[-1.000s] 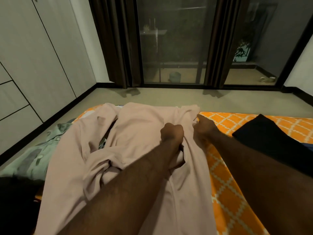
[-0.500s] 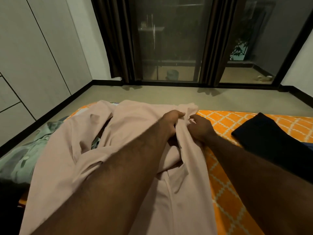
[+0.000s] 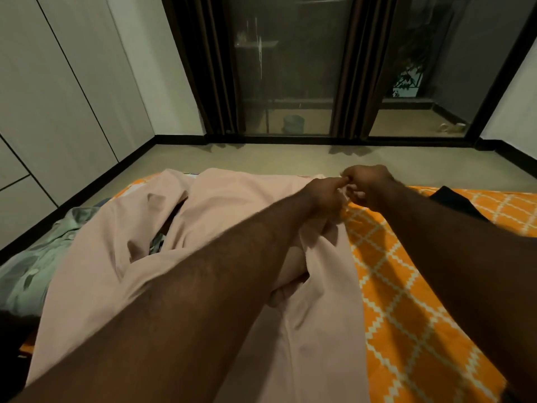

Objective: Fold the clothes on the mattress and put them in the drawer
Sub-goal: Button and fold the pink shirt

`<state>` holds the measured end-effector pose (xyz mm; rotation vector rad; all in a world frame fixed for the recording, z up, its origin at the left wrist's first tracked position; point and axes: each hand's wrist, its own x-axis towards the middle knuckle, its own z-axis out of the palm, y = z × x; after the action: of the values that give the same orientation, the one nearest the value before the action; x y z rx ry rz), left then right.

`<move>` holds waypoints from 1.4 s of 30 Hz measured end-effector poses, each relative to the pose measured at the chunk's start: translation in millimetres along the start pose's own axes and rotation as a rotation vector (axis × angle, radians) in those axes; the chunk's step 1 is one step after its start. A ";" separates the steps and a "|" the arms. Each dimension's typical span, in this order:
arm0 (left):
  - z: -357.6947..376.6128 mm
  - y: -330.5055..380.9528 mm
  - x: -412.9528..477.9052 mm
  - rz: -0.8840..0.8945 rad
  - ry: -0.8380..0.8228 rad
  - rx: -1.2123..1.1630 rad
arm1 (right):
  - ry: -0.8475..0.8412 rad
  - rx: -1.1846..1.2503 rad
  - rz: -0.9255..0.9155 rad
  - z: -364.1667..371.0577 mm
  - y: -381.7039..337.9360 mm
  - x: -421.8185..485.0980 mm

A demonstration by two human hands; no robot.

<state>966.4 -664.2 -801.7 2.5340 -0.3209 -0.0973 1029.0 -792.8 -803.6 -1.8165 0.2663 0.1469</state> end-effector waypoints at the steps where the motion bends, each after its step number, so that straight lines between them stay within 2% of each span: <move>1: 3.1 3.6 -0.4 0.022 0.017 0.016 | -0.042 0.057 0.080 -4.2 -2.8 -2.7; 4: 11.7 10.0 -2.7 0.106 0.049 0.104 | -0.107 0.106 0.247 -8.2 -0.1 -6.1; 6: 15.0 10.0 -3.0 0.123 0.059 0.126 | -0.093 0.136 0.263 -5.6 3.8 -6.1; 9: 13.0 4.6 -3.4 0.127 0.134 0.072 | 0.028 0.262 0.157 -1.1 2.8 -5.5; 12: 8.2 -2.1 -10.3 0.100 0.344 -0.012 | 0.166 0.344 -0.032 10.5 -9.9 -1.3; 14: 8.7 -10.8 -16.6 0.015 0.507 -0.037 | 0.079 0.226 -0.207 21.3 -19.6 -0.5; 16: 9.4 -22.0 -27.2 -0.127 0.592 -0.093 | -0.149 0.097 -0.303 35.0 -23.4 -3.8; 17: 10.7 -29.3 -32.8 -0.209 0.600 -0.120 | -0.243 -0.044 -0.328 42.6 -21.3 -5.4; 20: 10.5 -57.4 -53.1 -0.470 0.544 -0.223 | -0.240 -0.778 -0.508 59.9 -0.9 -12.1; 21: 10.4 -66.8 -60.5 -0.522 0.524 -0.257 | -0.247 -0.883 -0.559 61.9 7.2 -20.7; 23: 9.2 -79.5 -81.7 -0.493 0.461 -0.222 | -0.260 -0.914 -0.617 59.7 24.2 -43.5; 25: 7.1 -78.7 -112.0 -0.395 0.363 -0.063 | -0.208 -0.818 -0.636 51.2 40.9 -72.7; 29: -1.7 -68.9 -171.8 -0.244 0.161 0.585 | -0.097 -0.692 -0.678 42.9 74.6 -145.3; 31: -10.2 -62.7 -197.5 -0.246 0.189 0.868 | -0.117 -0.740 -0.686 40.8 85.6 -184.2; 33: -12.6 -54.7 -221.2 -0.184 0.299 1.004 | -0.165 -0.842 -0.698 37.7 90.9 -222.6; 34: -8.9 -49.9 -230.0 -0.097 0.273 0.985 | -0.177 -0.885 -0.717 36.7 93.3 -237.4; 36: 6.7 -36.2 -249.2 0.030 0.104 0.803 | -0.212 -0.980 -0.690 33.3 102.1 -266.7; 38: 19.4 -22.1 -273.9 -0.009 -0.012 0.656 | -0.280 -1.098 -0.645 25.9 111.3 -297.6; 39: 26.0 -19.4 -285.2 -0.055 -0.023 0.626 | -0.321 -1.139 -0.619 22.9 115.4 -311.4; 42: 37.3 -16.5 -317.6 -0.127 0.086 0.601 | -0.436 -1.176 -0.597 14.3 123.3 -345.6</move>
<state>657.1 -592.0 -842.0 3.1418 -0.1692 0.0721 664.1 -772.8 -840.1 -2.8415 -0.8476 0.3060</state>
